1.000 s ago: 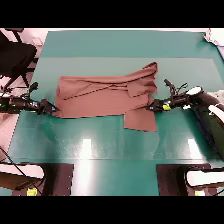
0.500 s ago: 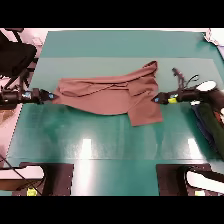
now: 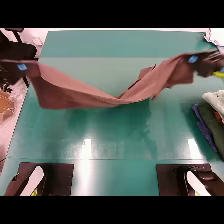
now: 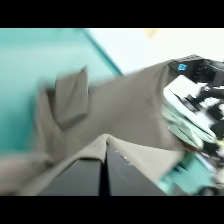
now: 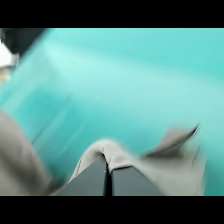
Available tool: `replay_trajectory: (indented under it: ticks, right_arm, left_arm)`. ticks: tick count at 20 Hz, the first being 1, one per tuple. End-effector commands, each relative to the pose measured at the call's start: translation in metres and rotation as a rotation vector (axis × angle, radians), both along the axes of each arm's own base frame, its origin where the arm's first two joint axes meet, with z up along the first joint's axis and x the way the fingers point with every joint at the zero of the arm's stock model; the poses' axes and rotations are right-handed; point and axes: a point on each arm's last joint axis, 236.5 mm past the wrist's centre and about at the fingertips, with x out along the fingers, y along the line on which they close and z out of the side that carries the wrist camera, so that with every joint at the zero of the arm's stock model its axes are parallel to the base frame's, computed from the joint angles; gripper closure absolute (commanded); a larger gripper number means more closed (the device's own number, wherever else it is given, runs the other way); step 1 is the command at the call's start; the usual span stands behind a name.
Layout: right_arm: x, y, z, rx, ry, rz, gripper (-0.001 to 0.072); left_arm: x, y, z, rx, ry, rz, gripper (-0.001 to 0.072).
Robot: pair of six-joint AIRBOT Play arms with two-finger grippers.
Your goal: Fold the shirts.
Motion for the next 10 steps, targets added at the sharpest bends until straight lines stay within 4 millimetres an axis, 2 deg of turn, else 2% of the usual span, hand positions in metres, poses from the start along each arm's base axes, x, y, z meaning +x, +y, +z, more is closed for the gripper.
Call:
replay_trajectory:
  ticks: [1,3,5,7,10]
  right_arm:
    - [-0.059,-0.011,0.11,-0.014,-0.339,-0.09,0.0696]
    - [-0.098,-0.021,0.161,-0.041,-0.522,-0.155,0.0696]
    - [-0.139,-0.029,0.198,-0.069,-0.67,-0.211,0.0695]
    - [-0.173,-0.032,0.22,-0.1,-0.765,-0.245,0.0695]
    - [-0.202,-0.031,0.239,-0.106,-0.841,-0.258,0.0694]
  left_arm:
    - [-0.052,-0.025,0.088,0.044,-0.281,0.071,0.0689]
    - [-0.077,-0.035,0.135,0.097,-0.435,0.112,0.0689]
    - [-0.104,-0.048,0.175,0.148,-0.568,0.134,0.0688]
    - [-0.129,-0.061,0.202,0.201,-0.676,0.15,0.0688]
    - [-0.154,-0.074,0.22,0.279,-0.769,0.168,0.0688]
